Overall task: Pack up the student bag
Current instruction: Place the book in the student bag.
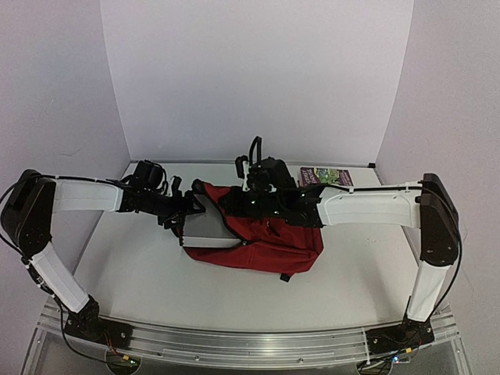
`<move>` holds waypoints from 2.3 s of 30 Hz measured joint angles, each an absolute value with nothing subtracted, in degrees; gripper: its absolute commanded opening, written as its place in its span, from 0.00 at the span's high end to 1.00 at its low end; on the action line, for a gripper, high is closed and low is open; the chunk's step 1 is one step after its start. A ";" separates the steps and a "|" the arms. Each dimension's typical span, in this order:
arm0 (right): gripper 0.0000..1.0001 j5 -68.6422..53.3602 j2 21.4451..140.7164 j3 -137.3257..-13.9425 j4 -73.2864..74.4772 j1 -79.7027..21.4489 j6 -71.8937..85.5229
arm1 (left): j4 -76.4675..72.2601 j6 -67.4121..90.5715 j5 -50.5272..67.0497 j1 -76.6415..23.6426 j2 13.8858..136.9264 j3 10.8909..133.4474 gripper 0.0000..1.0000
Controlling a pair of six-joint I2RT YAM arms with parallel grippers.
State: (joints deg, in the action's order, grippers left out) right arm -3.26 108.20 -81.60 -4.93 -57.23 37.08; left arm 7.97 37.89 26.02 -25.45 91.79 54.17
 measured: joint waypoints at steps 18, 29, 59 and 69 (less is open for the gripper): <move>1.00 -3.05 108.18 -81.71 -5.19 -57.23 36.35 | 18.23 40.26 19.71 -25.50 82.11 48.97 0.17; 1.00 -2.65 108.16 -86.96 -4.83 -57.65 32.16 | 13.86 46.16 22.71 -29.97 84.03 47.86 0.50; 1.00 1.34 108.90 -86.13 -11.01 -59.30 34.34 | 1.25 39.38 23.25 -31.40 102.72 61.78 0.21; 1.00 4.66 104.53 -80.14 -13.41 -58.14 35.15 | 16.21 34.88 7.88 -31.72 89.61 63.26 0.03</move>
